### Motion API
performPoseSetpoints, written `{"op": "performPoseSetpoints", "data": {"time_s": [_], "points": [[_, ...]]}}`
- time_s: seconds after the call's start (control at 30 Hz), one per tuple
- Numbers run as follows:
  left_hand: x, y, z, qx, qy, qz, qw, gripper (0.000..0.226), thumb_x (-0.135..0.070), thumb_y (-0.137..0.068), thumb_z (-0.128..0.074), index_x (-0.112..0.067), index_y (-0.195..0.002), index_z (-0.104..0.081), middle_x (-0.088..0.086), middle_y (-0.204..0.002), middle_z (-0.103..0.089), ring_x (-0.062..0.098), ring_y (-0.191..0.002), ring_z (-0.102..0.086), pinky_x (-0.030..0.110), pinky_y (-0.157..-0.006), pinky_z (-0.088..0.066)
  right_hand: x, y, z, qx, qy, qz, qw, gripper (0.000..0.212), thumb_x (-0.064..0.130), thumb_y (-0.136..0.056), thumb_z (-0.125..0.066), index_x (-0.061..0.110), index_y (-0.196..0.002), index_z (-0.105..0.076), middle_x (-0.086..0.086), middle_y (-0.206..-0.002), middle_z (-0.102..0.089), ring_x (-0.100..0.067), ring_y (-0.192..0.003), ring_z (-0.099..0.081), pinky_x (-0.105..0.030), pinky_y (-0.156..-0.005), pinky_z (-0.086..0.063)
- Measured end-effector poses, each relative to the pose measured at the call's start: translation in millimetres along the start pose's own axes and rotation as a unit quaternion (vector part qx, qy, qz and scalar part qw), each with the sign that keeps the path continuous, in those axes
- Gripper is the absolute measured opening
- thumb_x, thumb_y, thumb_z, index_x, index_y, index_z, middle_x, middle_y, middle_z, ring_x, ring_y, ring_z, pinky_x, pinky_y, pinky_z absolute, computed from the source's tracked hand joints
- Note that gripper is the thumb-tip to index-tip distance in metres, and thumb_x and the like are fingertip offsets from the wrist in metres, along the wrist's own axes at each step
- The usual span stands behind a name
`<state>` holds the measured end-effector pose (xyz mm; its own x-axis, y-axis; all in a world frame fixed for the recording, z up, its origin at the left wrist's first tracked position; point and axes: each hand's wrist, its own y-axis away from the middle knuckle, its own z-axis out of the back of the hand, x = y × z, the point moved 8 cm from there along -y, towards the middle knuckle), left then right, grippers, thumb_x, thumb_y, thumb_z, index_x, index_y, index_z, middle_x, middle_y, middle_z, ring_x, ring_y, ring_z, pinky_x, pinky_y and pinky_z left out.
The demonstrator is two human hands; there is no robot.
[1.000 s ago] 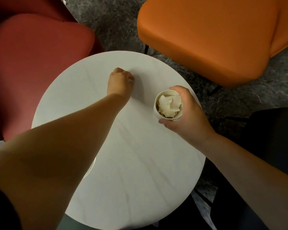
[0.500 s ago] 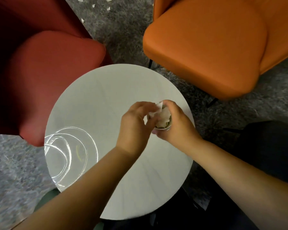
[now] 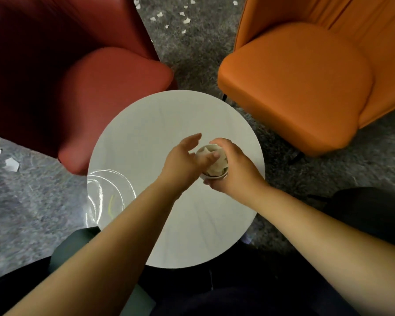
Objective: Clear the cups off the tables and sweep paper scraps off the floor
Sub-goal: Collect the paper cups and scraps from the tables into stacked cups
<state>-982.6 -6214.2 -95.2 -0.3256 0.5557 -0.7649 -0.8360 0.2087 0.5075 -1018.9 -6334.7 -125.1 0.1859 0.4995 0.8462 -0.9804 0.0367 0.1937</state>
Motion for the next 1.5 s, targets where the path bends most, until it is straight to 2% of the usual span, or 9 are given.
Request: {"op": "performPoseSetpoints", "data": {"time_s": [0.2, 0.3, 0.43, 0.67, 0.77, 0.93, 1.17, 1.33, 1.5], "points": [[12.2, 19.5, -3.5, 0.105, -0.098, 0.039, 0.989, 0.037, -0.036, -0.083, -0.074, -0.021, -0.116, -0.067, 0.004, -0.105, -0.071, 0.027, -0.099, -0.066, 0.039, -0.083, -0.057, 17.0, 34.8, -8.8, 0.007, 0.004, 0.019, 1.000, 0.073, 0.026, -0.060, -0.085, 0.042, -0.117, -0.041, 0.013, -0.115, -0.052, -0.005, -0.097, -0.056, -0.024, -0.074, -0.051], [20.2, 36.6, -7.5, 0.117, -0.127, 0.037, 0.984, 0.045, -0.043, -0.075, -0.071, -0.013, -0.109, -0.068, 0.012, -0.103, -0.071, 0.031, -0.098, -0.067, 0.046, -0.088, -0.057, 20.7, 52.6, -14.4, -0.003, 0.008, 0.017, 1.000, 0.068, 0.028, -0.061, -0.084, 0.043, -0.113, -0.042, 0.017, -0.109, -0.052, -0.003, -0.093, -0.056, -0.024, -0.070, -0.053], [25.7, 52.4, -2.0, 0.089, -0.085, -0.034, 0.992, 0.020, -0.040, -0.083, -0.074, -0.028, -0.099, -0.069, -0.010, -0.086, -0.070, 0.011, -0.081, -0.066, 0.013, -0.061, -0.048, 26.8, 68.1, -17.7, -0.021, 0.029, 0.013, 0.999, 0.060, 0.032, -0.064, -0.083, 0.038, -0.109, -0.045, 0.016, -0.105, -0.055, -0.002, -0.089, -0.058, -0.024, -0.064, -0.054], [21.0, 45.8, 33.1, -0.006, -0.060, -0.053, 0.997, 0.060, -0.055, -0.091, -0.053, -0.020, -0.141, -0.050, 0.003, -0.137, -0.058, 0.023, -0.119, -0.058, 0.042, -0.102, -0.048, 26.0, 63.7, 4.2, -0.049, -0.005, 0.001, 0.999, 0.065, 0.034, -0.063, -0.086, 0.040, -0.112, -0.043, 0.017, -0.108, -0.056, -0.003, -0.093, -0.058, -0.020, -0.068, -0.051], [14.5, 33.3, 51.5, -0.089, -0.165, -0.066, 0.980, 0.057, -0.052, -0.096, -0.048, -0.020, -0.142, -0.047, 0.004, -0.141, -0.055, 0.023, -0.123, -0.056, 0.028, -0.098, -0.039, 10.3, 45.4, 23.1, -0.042, 0.007, -0.010, 0.999, 0.071, 0.035, -0.063, -0.085, 0.040, -0.117, -0.040, 0.011, -0.116, -0.053, -0.008, -0.099, -0.055, -0.016, -0.072, -0.045], [7.7, -3.7, 41.8, -0.112, -0.362, -0.072, 0.923, 0.062, -0.051, -0.098, -0.044, -0.020, -0.151, -0.033, 0.006, -0.154, -0.038, 0.029, -0.140, -0.034, 0.043, -0.115, -0.031, -16.5, -9.6, 68.5, -0.017, 0.035, -0.011, 0.999, 0.080, 0.031, -0.062, -0.087, 0.040, -0.123, -0.037, 0.013, -0.116, -0.047, -0.007, -0.099, -0.048, -0.005, -0.068, -0.034], [-2.2, -47.8, 5.6, -0.124, -0.422, 0.038, 0.897, 0.063, -0.053, -0.099, -0.040, -0.023, -0.152, -0.028, 0.006, -0.156, -0.033, 0.029, -0.143, -0.029, 0.042, -0.115, -0.030, -20.1, -98.2, 142.1, 0.054, 0.087, 0.064, 0.993, 0.078, 0.025, -0.061, -0.088, 0.030, -0.125, -0.043, 0.012, -0.114, -0.050, -0.007, -0.102, -0.048, -0.020, -0.079, -0.037], [-13.0, -55.2, -23.9, -0.130, -0.430, 0.098, 0.888, 0.060, -0.054, -0.099, -0.038, -0.024, -0.150, -0.029, 0.004, -0.155, -0.033, 0.026, -0.141, -0.030, 0.040, -0.111, -0.030, -14.0, -138.4, 179.0, 0.096, 0.095, 0.096, 0.986, 0.069, 0.023, -0.063, -0.087, 0.033, -0.115, -0.043, 0.019, -0.098, -0.049, 0.002, -0.078, -0.052, -0.008, -0.059, -0.038], [-26.2, -55.1, -44.1, -0.127, -0.439, 0.108, 0.883, 0.058, -0.055, -0.099, -0.037, -0.026, -0.149, -0.030, 0.002, -0.154, -0.035, 0.025, -0.140, -0.032, 0.040, -0.109, -0.030, -17.8, -158.3, 192.6, 0.108, 0.094, 0.103, 0.984, 0.071, 0.022, -0.063, -0.087, 0.029, -0.120, -0.045, 0.020, -0.102, -0.046, -0.005, -0.094, -0.046, -0.020, -0.075, -0.036]]}}
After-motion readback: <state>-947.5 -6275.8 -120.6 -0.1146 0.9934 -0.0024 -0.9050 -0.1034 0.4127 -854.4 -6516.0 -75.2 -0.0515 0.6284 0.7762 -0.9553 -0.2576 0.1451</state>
